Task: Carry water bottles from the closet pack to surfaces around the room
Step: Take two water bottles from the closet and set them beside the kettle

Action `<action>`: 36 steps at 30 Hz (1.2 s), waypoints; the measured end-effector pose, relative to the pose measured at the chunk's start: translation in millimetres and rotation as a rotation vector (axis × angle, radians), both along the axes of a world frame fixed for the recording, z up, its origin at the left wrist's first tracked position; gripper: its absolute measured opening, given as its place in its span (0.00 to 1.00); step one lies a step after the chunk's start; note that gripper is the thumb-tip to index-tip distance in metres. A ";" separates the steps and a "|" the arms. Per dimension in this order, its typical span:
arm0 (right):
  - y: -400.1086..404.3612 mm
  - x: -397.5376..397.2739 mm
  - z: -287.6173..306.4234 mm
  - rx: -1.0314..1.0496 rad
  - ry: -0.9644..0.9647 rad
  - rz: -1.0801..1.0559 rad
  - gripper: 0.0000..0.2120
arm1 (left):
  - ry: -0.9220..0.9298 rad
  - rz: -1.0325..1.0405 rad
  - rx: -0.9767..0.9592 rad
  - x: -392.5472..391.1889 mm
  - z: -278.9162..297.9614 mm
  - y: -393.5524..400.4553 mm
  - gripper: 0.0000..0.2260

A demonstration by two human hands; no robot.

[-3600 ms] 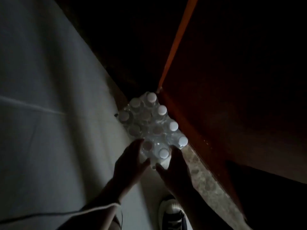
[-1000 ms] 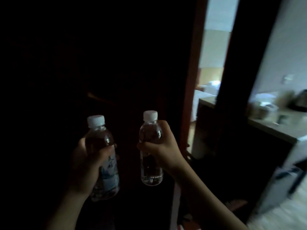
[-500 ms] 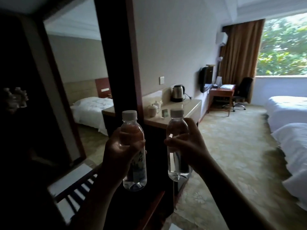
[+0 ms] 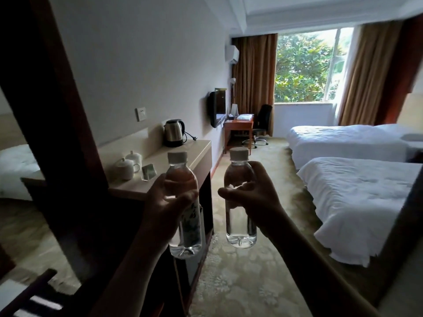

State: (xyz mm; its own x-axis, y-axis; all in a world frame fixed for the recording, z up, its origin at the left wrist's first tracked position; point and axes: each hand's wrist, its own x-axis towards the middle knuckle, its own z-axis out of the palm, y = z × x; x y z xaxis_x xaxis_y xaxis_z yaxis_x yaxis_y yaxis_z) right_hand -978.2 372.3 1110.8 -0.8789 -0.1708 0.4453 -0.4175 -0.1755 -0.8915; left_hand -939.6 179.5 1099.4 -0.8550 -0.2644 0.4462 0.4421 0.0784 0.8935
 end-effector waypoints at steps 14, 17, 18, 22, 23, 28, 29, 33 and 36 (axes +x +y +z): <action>-27.8 -228.3 16.0 0.049 -0.017 -0.307 0.28 | 0.122 -0.135 -0.078 -272.5 18.4 -37.4 0.26; -27.3 -267.5 15.2 0.052 -0.031 -0.347 0.28 | 0.134 -0.164 -0.097 -313.6 15.5 -41.8 0.27; -27.6 -280.9 14.7 0.055 -0.033 -0.354 0.28 | 0.132 -0.165 -0.102 -326.9 14.3 -43.0 0.25; -26.6 -350.1 5.9 0.068 -0.027 -0.350 0.28 | 0.113 -0.145 -0.157 -391.9 6.8 -45.1 0.22; -25.7 -368.4 2.3 0.072 -0.031 -0.336 0.27 | 0.110 -0.136 -0.170 -406.8 4.0 -44.8 0.22; -21.0 -465.4 -15.3 0.086 -0.025 -0.281 0.26 | 0.074 -0.101 -0.169 -487.8 -10.8 -41.5 0.19; -20.5 -485.9 -18.0 0.086 -0.018 -0.259 0.26 | 0.069 -0.093 -0.165 -505.6 -13.4 -41.2 0.19; -24.4 -569.4 -23.5 0.112 -0.002 -0.164 0.24 | 0.062 -0.050 -0.104 -571.3 -16.3 -42.4 0.30; -34.9 -623.0 -20.7 0.131 0.009 -0.080 0.25 | 0.050 0.014 -0.070 -614.2 -16.9 -47.3 0.28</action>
State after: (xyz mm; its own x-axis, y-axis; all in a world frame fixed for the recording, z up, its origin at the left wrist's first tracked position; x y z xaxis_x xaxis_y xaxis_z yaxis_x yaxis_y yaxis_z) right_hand -1601.2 337.4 1090.1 -0.8883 -0.1579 0.4313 -0.4332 -0.0240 -0.9010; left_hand -1553.9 132.2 1082.6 -0.8273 -0.2428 0.5066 0.4848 0.1468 0.8622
